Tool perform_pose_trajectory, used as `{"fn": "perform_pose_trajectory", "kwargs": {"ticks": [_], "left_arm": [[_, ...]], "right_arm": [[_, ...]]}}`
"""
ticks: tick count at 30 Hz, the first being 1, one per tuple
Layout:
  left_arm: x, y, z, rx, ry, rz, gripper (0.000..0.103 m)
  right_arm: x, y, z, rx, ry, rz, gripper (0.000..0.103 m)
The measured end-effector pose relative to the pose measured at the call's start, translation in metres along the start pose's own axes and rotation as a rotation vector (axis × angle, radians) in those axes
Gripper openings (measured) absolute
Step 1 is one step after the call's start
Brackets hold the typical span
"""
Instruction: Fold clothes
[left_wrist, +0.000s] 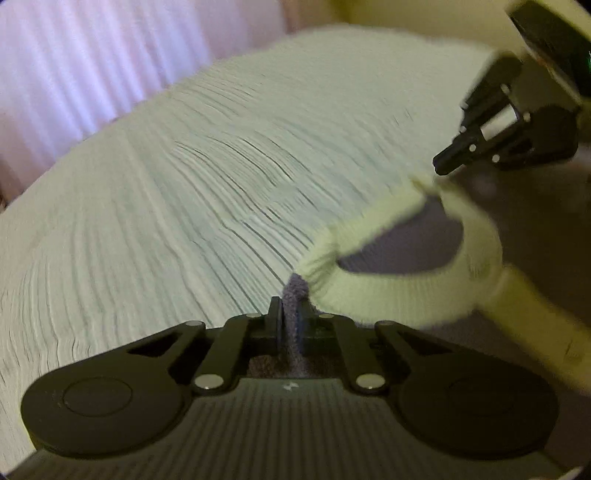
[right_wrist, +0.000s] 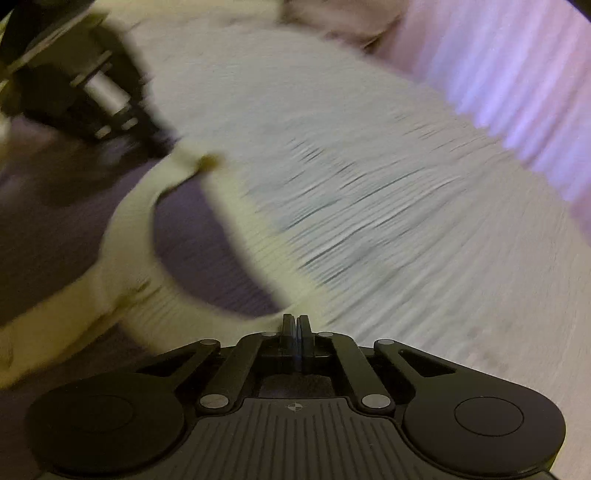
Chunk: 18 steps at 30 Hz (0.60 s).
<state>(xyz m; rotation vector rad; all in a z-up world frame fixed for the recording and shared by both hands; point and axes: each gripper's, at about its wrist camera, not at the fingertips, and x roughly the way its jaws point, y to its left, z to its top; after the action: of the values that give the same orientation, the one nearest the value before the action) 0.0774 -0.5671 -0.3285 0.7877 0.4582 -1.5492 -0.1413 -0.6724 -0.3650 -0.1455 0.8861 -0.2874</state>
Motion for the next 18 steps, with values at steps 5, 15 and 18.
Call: {"fn": "perform_pose_trajectory", "kwargs": {"ticks": [5,15,18], "left_arm": [[0.019,0.010,-0.002,-0.125,0.058,-0.019,0.009],[0.010,0.023,0.000,-0.184,0.068,-0.035,0.023],[0.016,0.016,-0.003,-0.132,0.102,-0.063,0.021]], "right_arm": [[0.000,-0.055,0.016,0.254,-0.014,-0.071,0.000],[-0.002,-0.031,-0.016,0.214,0.074,0.086,0.071],[0.010,-0.029,-0.013,0.179,0.084,0.115,0.047]]}}
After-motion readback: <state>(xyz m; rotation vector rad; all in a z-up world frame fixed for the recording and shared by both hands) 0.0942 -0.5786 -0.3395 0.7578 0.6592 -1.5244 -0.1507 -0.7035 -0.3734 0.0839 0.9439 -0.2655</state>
